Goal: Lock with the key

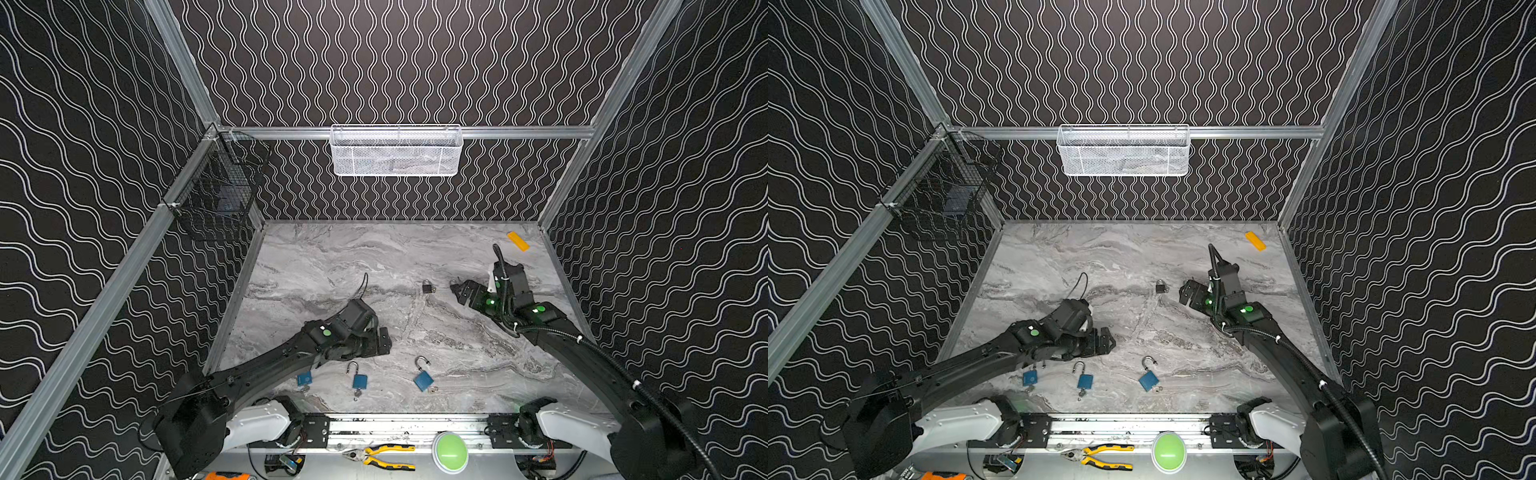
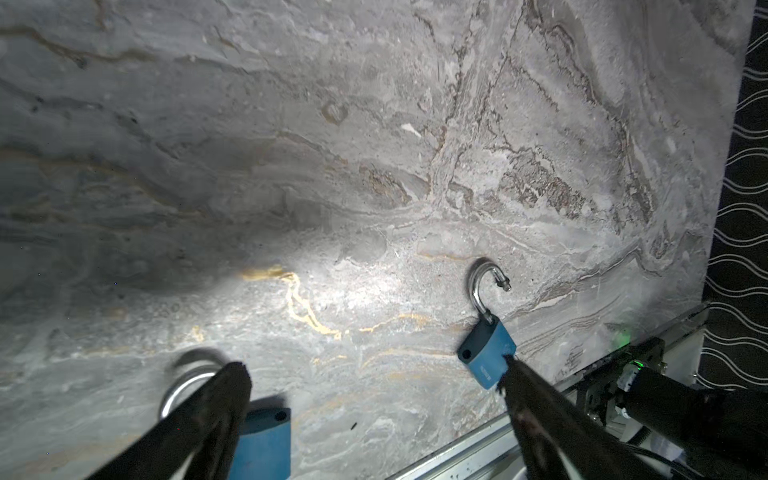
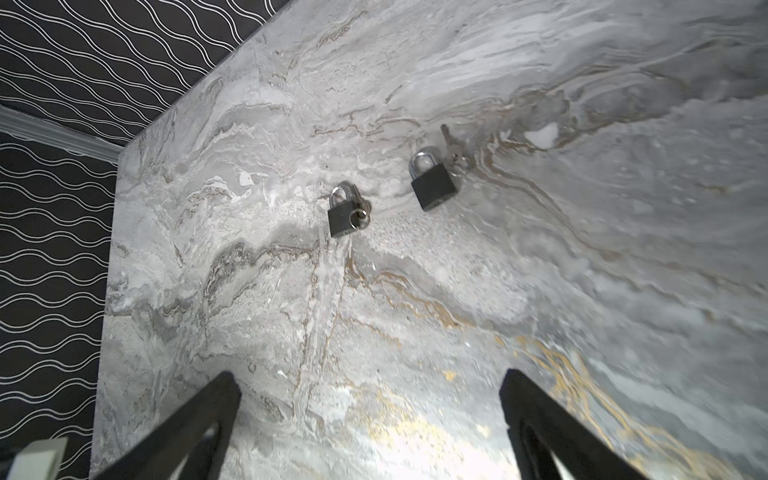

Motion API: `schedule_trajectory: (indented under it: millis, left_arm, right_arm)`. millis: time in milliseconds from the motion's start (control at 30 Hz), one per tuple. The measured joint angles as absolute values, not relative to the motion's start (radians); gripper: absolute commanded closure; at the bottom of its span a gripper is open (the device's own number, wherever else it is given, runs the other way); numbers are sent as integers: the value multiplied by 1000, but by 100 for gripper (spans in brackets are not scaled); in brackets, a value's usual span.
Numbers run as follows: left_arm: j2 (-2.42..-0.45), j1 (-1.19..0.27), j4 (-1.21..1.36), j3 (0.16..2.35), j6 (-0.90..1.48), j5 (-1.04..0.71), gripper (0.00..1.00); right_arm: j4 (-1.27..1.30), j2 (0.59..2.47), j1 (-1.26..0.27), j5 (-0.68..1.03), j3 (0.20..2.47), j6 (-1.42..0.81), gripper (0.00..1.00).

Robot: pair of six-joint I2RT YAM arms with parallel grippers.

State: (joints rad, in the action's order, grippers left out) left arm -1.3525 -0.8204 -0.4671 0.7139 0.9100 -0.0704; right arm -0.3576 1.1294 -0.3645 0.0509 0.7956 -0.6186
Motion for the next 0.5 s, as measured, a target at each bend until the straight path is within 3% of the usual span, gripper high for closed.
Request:
schedule_trajectory:
  millis: [200,500]
  left_arm:
    - [-1379,-927,-455,717,1007,-4,1]
    - [-1330,-1021,-411,630,1096,68,1]
  right_arm:
    - [-492,1047,-442,65,744,-618,0]
    - [-593,978,-844,-14,603,-785,0]
